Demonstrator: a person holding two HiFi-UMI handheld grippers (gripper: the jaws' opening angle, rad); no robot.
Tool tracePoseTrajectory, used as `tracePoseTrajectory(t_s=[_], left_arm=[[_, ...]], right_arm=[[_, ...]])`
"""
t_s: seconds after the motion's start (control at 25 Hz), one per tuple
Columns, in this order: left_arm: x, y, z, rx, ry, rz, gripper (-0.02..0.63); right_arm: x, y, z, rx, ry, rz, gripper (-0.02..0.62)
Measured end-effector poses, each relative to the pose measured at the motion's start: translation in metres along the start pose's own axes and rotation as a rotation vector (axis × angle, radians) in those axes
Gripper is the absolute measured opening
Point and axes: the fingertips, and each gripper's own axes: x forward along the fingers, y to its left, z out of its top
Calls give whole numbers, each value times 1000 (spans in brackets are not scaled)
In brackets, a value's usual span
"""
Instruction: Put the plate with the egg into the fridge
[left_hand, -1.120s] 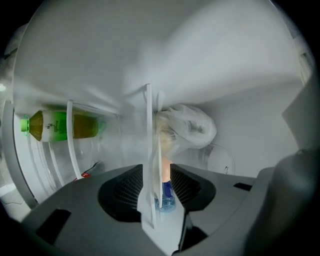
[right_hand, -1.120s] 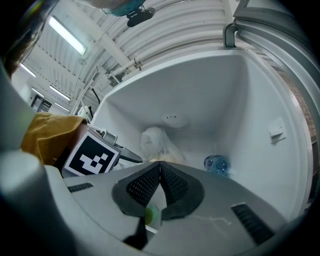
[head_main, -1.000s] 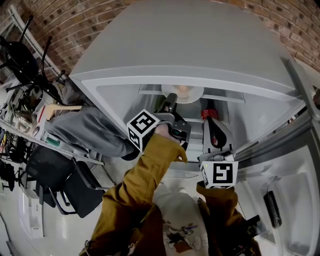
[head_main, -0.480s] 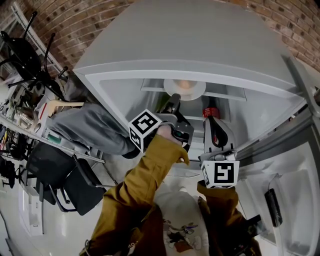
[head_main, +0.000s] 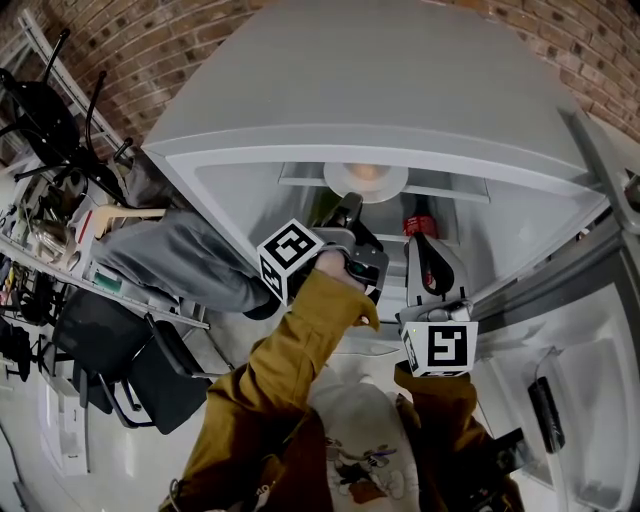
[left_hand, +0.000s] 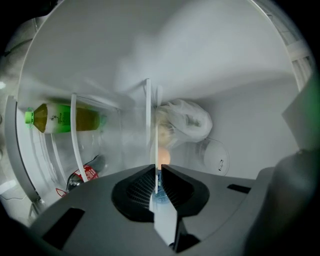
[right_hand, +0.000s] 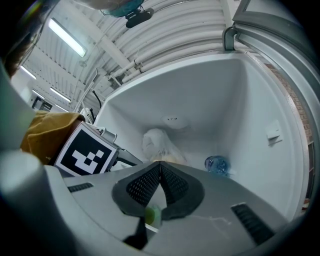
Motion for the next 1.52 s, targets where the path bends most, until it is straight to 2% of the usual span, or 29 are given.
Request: tracePoseTrajectory(t_s=[0.36,1.52], left_arm=[[4,3,0,-14,10,5,21],[29,4,11,-13,7,17,21]], right_arm=[[2,-1,-2,5,6,-2,6],[12,-14,-10,22,22,-26,6]])
